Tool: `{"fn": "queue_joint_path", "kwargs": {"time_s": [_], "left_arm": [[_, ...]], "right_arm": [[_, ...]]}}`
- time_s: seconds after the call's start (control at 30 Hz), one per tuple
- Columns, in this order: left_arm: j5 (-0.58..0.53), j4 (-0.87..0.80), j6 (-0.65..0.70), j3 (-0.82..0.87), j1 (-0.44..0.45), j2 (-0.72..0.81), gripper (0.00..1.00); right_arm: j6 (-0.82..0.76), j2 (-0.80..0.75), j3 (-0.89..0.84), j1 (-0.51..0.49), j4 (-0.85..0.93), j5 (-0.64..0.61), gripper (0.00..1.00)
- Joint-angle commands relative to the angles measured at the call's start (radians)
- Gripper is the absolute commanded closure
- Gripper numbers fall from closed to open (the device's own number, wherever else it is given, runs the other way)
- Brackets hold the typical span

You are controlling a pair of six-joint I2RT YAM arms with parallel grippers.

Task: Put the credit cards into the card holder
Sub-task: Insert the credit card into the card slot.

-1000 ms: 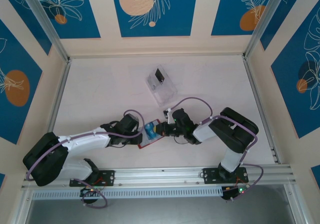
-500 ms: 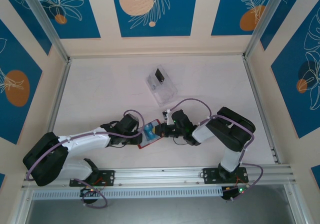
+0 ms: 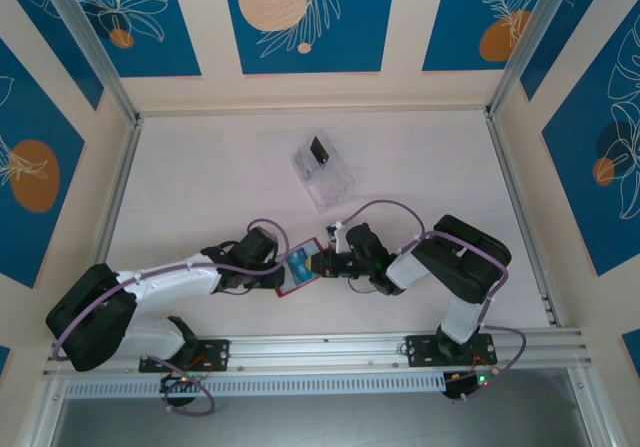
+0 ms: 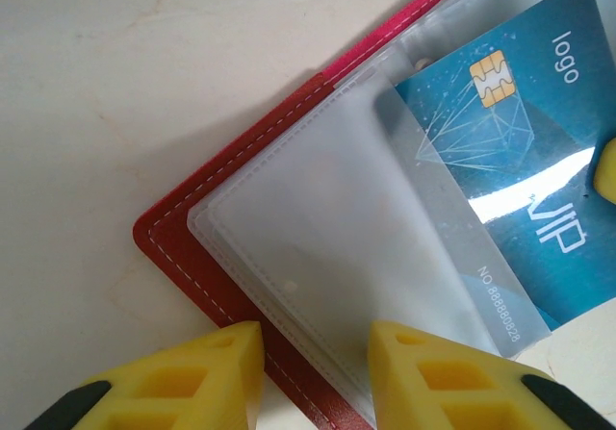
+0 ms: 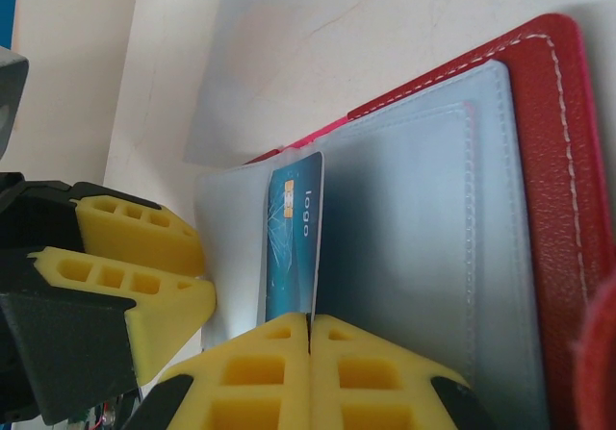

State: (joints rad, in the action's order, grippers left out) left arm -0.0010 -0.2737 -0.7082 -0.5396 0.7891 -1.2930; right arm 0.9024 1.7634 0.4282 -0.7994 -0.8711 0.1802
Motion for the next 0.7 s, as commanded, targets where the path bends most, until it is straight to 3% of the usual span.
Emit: {"fn": "queue_joint_path", "kwargs": {"time_s": [0.0, 0.67], "left_arm": [[-0.024, -0.048, -0.013, -0.014, -0.002, -0.001, 0.67], [-0.022, -0.034, -0.009, -0.011, -0.001, -0.012, 0.67]], "right_arm": [[-0.01, 0.017, -0.025, -0.012, 0.137, 0.011, 1.0], [-0.035, 0.073, 0.054, -0.02, 0.182, 0.064, 1.0]]}}
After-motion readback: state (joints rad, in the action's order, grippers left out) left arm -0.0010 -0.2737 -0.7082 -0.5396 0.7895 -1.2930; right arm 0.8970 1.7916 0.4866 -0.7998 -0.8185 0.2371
